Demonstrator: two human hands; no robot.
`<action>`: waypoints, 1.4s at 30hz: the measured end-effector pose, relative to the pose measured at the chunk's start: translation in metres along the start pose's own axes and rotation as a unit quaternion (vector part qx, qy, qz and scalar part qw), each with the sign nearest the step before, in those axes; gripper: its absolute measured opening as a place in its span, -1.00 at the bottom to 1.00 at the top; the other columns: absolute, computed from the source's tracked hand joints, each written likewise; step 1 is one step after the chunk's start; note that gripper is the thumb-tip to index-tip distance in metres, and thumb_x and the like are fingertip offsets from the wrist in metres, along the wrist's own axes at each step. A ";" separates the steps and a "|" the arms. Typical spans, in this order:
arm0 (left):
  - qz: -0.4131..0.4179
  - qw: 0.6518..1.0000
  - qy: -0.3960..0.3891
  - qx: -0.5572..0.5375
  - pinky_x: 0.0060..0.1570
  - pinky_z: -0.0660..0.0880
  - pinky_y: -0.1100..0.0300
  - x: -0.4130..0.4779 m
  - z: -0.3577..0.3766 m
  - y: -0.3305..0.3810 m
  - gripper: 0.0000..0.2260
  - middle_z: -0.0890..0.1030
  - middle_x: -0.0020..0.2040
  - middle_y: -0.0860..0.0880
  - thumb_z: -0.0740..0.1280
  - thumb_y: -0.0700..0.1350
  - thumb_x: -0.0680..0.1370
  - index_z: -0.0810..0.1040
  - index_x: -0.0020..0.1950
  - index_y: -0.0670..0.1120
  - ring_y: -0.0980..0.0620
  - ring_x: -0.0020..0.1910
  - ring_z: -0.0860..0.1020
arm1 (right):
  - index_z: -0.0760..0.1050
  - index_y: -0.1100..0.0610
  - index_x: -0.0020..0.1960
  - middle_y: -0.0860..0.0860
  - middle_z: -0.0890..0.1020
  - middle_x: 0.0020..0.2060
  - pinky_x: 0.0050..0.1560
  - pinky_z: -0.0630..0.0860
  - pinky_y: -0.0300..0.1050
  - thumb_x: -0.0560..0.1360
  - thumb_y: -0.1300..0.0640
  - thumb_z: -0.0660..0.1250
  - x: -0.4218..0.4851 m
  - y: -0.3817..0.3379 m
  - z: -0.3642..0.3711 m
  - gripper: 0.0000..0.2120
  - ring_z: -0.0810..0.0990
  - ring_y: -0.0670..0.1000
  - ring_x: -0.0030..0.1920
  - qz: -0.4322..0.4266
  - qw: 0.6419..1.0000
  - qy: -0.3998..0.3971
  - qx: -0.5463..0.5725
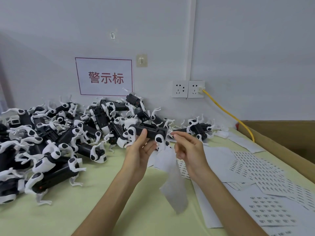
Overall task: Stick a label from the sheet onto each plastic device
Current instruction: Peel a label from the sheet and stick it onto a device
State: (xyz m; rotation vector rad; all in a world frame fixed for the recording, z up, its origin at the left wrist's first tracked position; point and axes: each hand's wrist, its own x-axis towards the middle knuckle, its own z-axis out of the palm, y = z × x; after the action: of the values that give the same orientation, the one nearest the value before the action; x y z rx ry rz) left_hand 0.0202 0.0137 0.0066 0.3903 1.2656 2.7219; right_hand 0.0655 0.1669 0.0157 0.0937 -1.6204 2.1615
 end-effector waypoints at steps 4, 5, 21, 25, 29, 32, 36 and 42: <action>-0.021 0.998 0.026 -0.048 -0.10 0.64 0.24 -0.001 0.002 -0.004 -0.85 0.69 -0.02 -0.07 0.37 -0.11 0.60 0.63 0.11 -0.15 -0.01 -0.05 0.72 | 0.72 0.05 -0.01 0.02 0.37 -0.57 -0.56 0.13 -0.24 0.44 0.13 0.35 -0.004 -0.003 0.004 -0.80 0.14 -0.08 -0.58 0.061 0.989 -0.074 0.113; -0.019 0.998 0.026 -0.048 -0.09 0.64 0.24 -0.001 0.002 -0.004 -0.83 0.70 -0.01 -0.07 0.36 -0.10 0.60 0.62 0.12 -0.16 -0.01 -0.03 0.72 | 0.71 0.04 0.02 0.02 0.36 -0.57 -0.55 0.10 -0.24 0.41 0.09 0.35 -0.005 -0.003 0.006 -0.75 0.12 -0.08 -0.58 0.074 0.985 -0.096 0.119; -0.052 0.997 -0.023 -0.057 0.39 0.39 0.08 -0.005 0.005 -0.009 -0.83 0.72 0.13 -0.11 0.43 -0.04 0.48 0.67 0.00 -0.09 0.03 0.16 0.68 | 0.62 -0.05 0.27 0.01 0.36 -0.44 -0.55 0.10 -0.26 0.41 0.07 0.33 -0.015 0.010 0.019 -0.57 0.11 -0.09 -0.53 0.146 0.965 -0.200 0.091; -0.045 0.997 0.001 -0.056 0.37 0.43 0.09 -0.005 0.007 -0.010 -0.82 0.73 0.10 -0.12 0.43 -0.10 0.49 0.62 0.05 -0.13 0.03 0.13 0.70 | 0.63 -0.06 0.24 0.00 0.37 -0.44 -0.55 0.11 -0.26 0.45 0.10 0.32 -0.016 0.011 0.019 -0.62 0.11 -0.09 -0.54 0.147 0.965 -0.199 0.091; -0.049 0.998 0.015 -0.046 0.41 0.42 0.06 -0.004 0.006 -0.009 -0.77 0.70 0.17 -0.16 0.42 -0.12 0.51 0.61 0.13 -0.18 0.02 0.14 0.69 | 0.64 -0.06 0.24 0.00 0.38 -0.43 -0.57 0.15 -0.26 0.42 0.07 0.33 -0.016 0.012 0.020 -0.61 0.14 -0.09 -0.56 0.152 0.963 -0.198 0.099; -0.043 0.998 0.021 -0.047 0.44 0.40 0.04 -0.006 0.007 -0.009 -0.58 0.69 0.20 -0.17 0.46 -0.10 0.45 0.56 0.27 -0.22 0.03 0.16 0.68 | 0.64 -0.05 0.23 -0.01 0.40 -0.41 -0.55 0.15 -0.25 0.42 0.08 0.35 -0.016 0.014 0.021 -0.61 0.17 -0.10 -0.56 0.158 0.961 -0.198 0.115; -0.048 0.997 0.042 -0.050 0.44 0.41 0.00 -0.006 0.006 -0.010 -0.67 0.72 0.11 -0.14 0.48 -0.11 0.44 0.60 0.16 -0.19 0.04 0.10 0.70 | 0.66 -0.05 0.20 0.00 0.40 -0.41 -0.56 0.18 -0.26 0.44 0.09 0.31 -0.019 0.015 0.022 -0.64 0.19 -0.10 -0.57 0.164 0.956 -0.198 0.141; -0.043 0.997 0.059 -0.040 0.34 0.49 0.05 -0.006 0.008 -0.010 -0.72 0.73 0.04 -0.13 0.49 -0.12 0.42 0.57 0.08 -0.17 0.05 0.00 0.72 | 0.63 0.03 0.24 0.01 0.41 -0.40 -0.57 0.18 -0.26 0.43 0.11 0.31 -0.020 0.015 0.025 -0.60 0.19 -0.09 -0.57 0.181 0.952 -0.179 0.169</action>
State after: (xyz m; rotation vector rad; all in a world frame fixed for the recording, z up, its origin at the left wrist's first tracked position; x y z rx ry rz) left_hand 0.0280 0.0247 0.0033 0.1644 1.1665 2.7468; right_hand 0.0725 0.1346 0.0035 0.3333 -1.5196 2.8317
